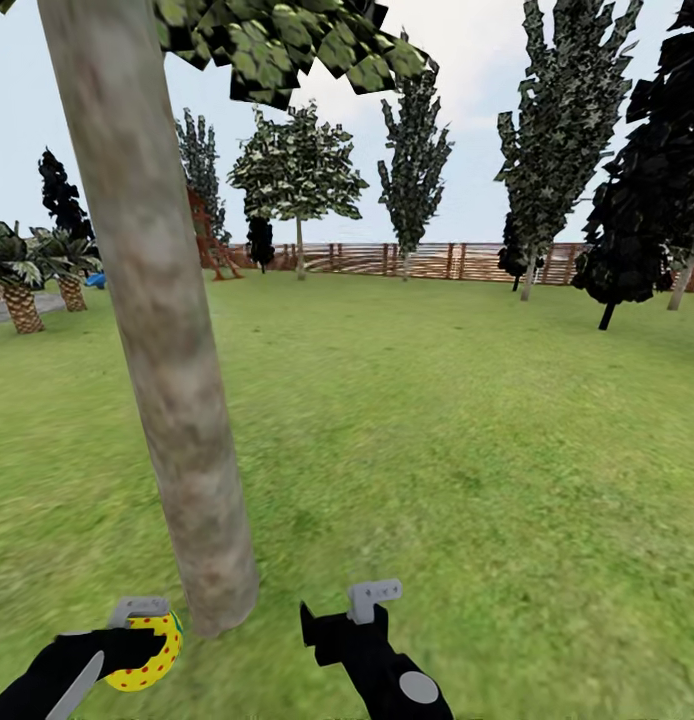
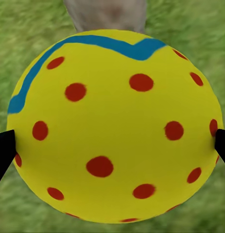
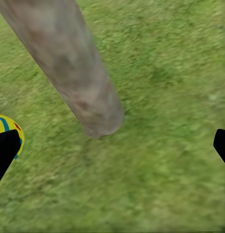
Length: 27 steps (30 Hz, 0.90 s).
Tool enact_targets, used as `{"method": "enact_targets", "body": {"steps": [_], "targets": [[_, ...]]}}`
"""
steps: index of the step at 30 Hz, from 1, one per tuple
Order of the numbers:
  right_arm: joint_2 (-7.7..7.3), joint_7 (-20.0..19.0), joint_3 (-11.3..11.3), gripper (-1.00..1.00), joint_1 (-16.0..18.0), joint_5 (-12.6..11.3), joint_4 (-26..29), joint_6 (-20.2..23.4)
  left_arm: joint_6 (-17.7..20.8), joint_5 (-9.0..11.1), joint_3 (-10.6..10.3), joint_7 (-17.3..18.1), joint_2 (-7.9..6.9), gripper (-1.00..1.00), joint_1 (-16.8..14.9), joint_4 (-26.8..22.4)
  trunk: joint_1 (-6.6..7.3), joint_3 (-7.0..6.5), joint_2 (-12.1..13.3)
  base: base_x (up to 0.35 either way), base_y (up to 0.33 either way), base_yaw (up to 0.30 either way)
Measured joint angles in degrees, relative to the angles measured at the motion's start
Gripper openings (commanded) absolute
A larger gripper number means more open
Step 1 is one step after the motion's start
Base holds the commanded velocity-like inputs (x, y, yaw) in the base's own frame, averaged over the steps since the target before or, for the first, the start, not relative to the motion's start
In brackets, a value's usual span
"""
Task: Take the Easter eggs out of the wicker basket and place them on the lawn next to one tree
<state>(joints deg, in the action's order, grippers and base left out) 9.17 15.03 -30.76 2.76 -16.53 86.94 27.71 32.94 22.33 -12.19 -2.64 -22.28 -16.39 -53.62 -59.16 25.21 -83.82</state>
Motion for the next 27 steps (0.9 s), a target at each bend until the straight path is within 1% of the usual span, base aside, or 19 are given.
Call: {"method": "enact_targets", "body": {"steps": [7, 15, 18, 19, 22, 27], "targets": [[-0.09, -0.08, 0.01, 1.0, 0.0, -0.01, 0.0, -0.6, 0.0, 0.01, 0.01, -0.08, 0.73, -1.0, 0.0, 0.01, -1.54, 1.56, -2.81, -0.001, 0.0, -0.017], [-0.07, -0.12, 0.2, 1.0, -0.01, 0.0, 0.0, -0.51, 0.0, -0.05, 0.05, -0.67, 0.98, -1.0, -0.03, 0.01, -3.3, 3.01, -6.02, 0.0, 0.0, -0.251], [-0.04, -0.12, 0.31, 1.0, -0.01, -0.01, -0.01, -0.38, 0.0, -0.05, 0.01, -0.71, 1.82, -1.0, -0.02, 0.04, -3.95, 3.57, -7.22, 0.0, 0.0, -0.277], [-0.03, -0.12, 0.67, 1.0, -0.01, -0.01, -0.03, -0.34, 0.0, -0.04, 0.01, -0.67, 2.06, -1.0, -0.02, 0.04, -4.17, 3.77, -7.62, 0.0, 0.0, -0.269], [-0.03, -0.18, 2.65, 1.0, -0.01, -0.13, -0.06, -0.22, 0.06, -0.03, 0.0, -0.64, 2.52, -1.0, -0.02, -0.02, -4.83, 4.41, -8.83, 0.0, 0.0, -0.24], [0.01, -0.21, 3.49, 1.0, 0.0, -0.26, -0.19, -0.08, 0.58, -0.07, -0.02, -0.57, 3.34, -1.0, -0.01, 0.05, -5.94, 5.66, -10.83, -0.062, 0.0, -0.127]]}}
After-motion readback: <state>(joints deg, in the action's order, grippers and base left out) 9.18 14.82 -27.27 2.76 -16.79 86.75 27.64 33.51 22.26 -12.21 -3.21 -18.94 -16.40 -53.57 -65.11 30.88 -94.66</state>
